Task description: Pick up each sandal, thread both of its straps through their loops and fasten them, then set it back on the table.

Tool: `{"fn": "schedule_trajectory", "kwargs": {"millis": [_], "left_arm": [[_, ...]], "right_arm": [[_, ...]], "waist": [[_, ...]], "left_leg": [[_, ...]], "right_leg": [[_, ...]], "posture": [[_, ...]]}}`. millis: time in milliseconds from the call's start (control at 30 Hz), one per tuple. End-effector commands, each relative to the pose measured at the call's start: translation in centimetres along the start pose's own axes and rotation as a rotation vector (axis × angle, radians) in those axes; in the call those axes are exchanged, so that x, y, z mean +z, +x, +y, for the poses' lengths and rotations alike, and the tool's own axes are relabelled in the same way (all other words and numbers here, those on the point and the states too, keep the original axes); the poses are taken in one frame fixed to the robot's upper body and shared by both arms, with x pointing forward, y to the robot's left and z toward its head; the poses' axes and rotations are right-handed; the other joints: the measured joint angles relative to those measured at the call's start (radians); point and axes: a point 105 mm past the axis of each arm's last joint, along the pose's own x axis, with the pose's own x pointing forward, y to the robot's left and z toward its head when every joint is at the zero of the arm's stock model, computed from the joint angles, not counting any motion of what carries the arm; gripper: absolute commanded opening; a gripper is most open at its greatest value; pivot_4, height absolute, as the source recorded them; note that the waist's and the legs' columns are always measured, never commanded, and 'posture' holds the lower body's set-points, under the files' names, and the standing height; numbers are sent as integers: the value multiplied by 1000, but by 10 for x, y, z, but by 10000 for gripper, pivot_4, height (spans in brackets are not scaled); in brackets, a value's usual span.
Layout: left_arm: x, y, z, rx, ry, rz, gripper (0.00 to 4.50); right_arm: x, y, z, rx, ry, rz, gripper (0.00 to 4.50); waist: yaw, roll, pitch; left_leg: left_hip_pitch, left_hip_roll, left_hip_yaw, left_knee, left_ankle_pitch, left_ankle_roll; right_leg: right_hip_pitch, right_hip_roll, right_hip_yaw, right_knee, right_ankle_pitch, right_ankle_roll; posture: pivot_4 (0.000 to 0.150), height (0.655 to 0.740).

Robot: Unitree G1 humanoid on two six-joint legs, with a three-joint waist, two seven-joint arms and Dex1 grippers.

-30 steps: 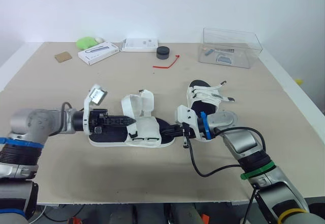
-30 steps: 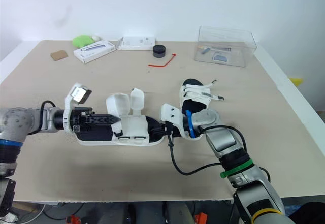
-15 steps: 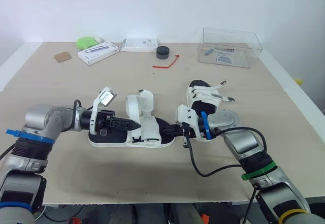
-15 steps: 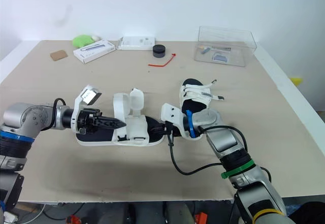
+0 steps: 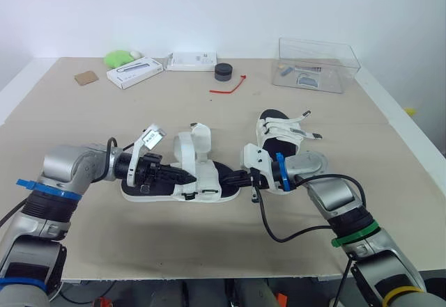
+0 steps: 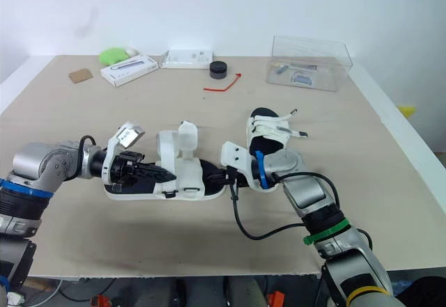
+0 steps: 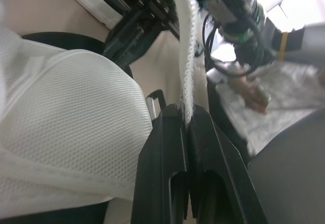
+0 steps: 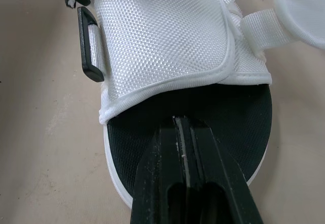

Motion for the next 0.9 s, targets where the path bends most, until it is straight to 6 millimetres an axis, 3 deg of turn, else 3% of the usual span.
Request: {"fn": "schedule_trajectory", "kwargs": {"millis": [33, 200, 233, 267, 367, 533, 733, 867, 900], "left_arm": [[-5, 1, -5, -3, 49, 51, 373], [-6, -4, -2, 27, 21, 45, 373], [-4, -6, -1, 37, 25, 27, 4643], [1, -8, 0, 51, 36, 1, 6039], [16, -12, -1, 50, 59, -63, 19136], [37, -17, 0, 67, 82, -148, 19136], [40, -10, 6, 89, 104, -151, 19136], [22, -4, 3, 63, 114, -79, 2083], [17, -3, 1, 54, 115, -58, 300]], "right_arm": [[9, -3, -4, -14, -34, -15, 0], [9, -3, -4, -12, -37, -15, 0], [9, -3, -4, -11, -37, -14, 0], [9, -3, -4, -10, -38, -14, 0], [8, -3, -3, -9, -40, -13, 0], [8, -3, -4, -9, -43, -10, 0], [8, -3, -3, -8, -48, -8, 0], [7, -4, -2, -7, -47, -6, 0], [6, -4, -2, -8, -46, -5, 0]], "waist": [[0, 0, 0], [-1, 0, 0], [-1, 0, 0], [-1, 0, 0], [0, 0, 0], [0, 0, 0], [-1, 0, 0], [-1, 0, 0], [-2, 0, 0]], "left_leg": [[0, 0, 0, 0, 0, 0], [0, 0, 0, 0, 0, 0], [0, 0, 0, 0, 0, 0], [0, 0, 0, 0, 0, 0], [0, 1, 0, 0, 0, 0], [0, 0, 0, 0, 0, 0], [0, 0, 0, 0, -1, 1], [0, 0, 0, 0, -1, 1], [0, 0, 0, 0, -1, 1]], "right_leg": [[0, 0, 0, 0, 0, 0], [0, 0, 0, 0, 0, 0], [0, 1, 0, 0, 0, 0], [0, 1, 0, 0, 0, 0], [0, 1, 0, 0, 0, 0], [0, 0, 0, 0, 0, 0], [0, 0, 0, 0, 1, -1], [0, 0, 0, 0, 0, -1], [0, 0, 0, 0, 0, -1]], "posture": [[1500, 7400], [1500, 7400], [1500, 7400], [1500, 7400], [1500, 7400], [1500, 7400], [1500, 7400], [1500, 7400], [1500, 7400]]}}
